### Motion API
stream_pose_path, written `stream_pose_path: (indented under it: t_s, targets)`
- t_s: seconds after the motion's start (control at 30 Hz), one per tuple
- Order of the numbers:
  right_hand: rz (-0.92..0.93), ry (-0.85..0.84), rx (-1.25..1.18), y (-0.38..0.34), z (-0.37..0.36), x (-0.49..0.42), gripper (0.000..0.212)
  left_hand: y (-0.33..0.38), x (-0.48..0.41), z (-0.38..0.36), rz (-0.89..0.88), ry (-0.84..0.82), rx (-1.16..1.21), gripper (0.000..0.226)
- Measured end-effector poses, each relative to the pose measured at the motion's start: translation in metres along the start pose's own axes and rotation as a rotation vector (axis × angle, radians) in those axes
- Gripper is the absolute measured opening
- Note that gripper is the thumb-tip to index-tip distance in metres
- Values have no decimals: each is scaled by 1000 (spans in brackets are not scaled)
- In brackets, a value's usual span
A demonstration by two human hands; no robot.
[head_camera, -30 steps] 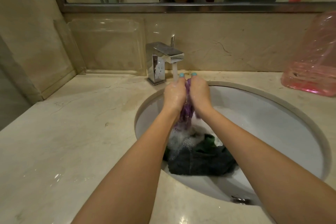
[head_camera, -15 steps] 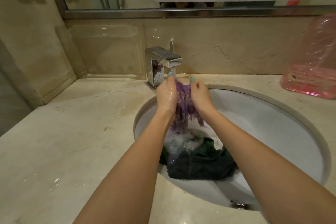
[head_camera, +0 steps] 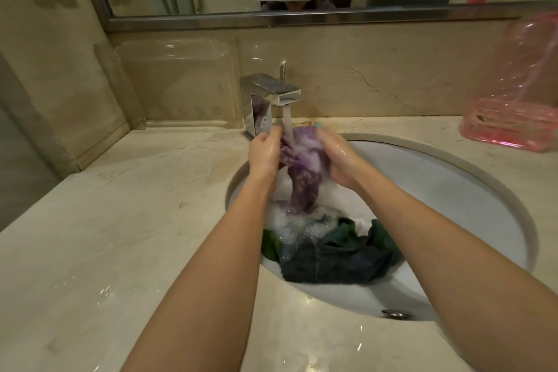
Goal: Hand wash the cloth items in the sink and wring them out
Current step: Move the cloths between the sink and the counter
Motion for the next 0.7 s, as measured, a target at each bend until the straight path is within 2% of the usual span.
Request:
stream_pose_path:
  t_s: [0.07,0.17,0.2,0.23,0.27,0.3,0.4,0.5,0.57,0.63,0.7]
  targets:
    - [25,113,3,-6,5,2,29,-2,4,-9,17,-69,-72,26]
    - [147,220,58,-23,0,6,24,-11,8,-24,89,-145,5,66]
    - [173,257,32,-27,-3,8,23,-8,8,-27,66,-146,12,60]
    - [184,279,30,-28,-5,9,26,-5,5,-27,38,-126,-9,43]
    - [199,295,57,-29,-7,9,30,1,7,-25,15,-92,-70,27]
    - [206,286,97,-28,-13,9,34,6,6,-19,-13,-43,-147,21]
    - [320,249,266,-34,-38,22,37,16,3,-2,-138,44,-196,21]
    - [395,273,400,-43,-43,24,37,13,3,0,-153,83,-275,32]
    - [315,337,505,-46,-31,15,38,16,10,-12,-177,40,-276,31]
    - [234,391,509,-43,-12,10,44,19,19,-25,-177,0,-167,31]
    - [247,389,505,-43,-11,13,45,20,23,-30,-181,-6,-186,35]
Point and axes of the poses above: each hand's wrist, its own x-axis away from the middle knuckle, its own z-axis out of the back of the hand, y = z × x, the point moved 9 cm from there along -x, towards the middle knuckle, and after that the axes turned 6 degrees about -y, right-handed, at the moved point
